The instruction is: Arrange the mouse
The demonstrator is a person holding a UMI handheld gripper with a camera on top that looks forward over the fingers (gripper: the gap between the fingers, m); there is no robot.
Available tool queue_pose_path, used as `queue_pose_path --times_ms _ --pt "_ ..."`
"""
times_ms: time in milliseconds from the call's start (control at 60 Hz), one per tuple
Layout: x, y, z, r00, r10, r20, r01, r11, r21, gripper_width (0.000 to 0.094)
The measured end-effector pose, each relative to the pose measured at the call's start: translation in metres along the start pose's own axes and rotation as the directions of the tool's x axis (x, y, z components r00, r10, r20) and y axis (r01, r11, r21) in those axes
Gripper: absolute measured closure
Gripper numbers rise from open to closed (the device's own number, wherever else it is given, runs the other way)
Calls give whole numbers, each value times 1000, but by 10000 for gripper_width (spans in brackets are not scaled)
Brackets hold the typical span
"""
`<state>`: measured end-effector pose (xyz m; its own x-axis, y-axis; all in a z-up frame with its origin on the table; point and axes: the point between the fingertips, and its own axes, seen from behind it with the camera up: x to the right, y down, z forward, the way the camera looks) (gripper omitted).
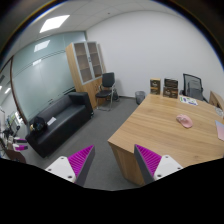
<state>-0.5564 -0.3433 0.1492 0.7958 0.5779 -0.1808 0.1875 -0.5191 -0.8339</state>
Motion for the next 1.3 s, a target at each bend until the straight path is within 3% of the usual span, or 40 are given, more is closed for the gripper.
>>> queue_pose_path --times_ms 317,633,900,1067,1300 --pt "59 -1 9 994 50 -99 -49 999 13 111" --pt "248 3 51 955 113 -273 -113 993 15 115" --pt "382 -29 119 952 37 -304 -26 999 41 120" --pt "420 -45 152 959 -71 -275 80 997 21 126" --pt "451 -52 188 966 -30 -258 37 999 22 122"
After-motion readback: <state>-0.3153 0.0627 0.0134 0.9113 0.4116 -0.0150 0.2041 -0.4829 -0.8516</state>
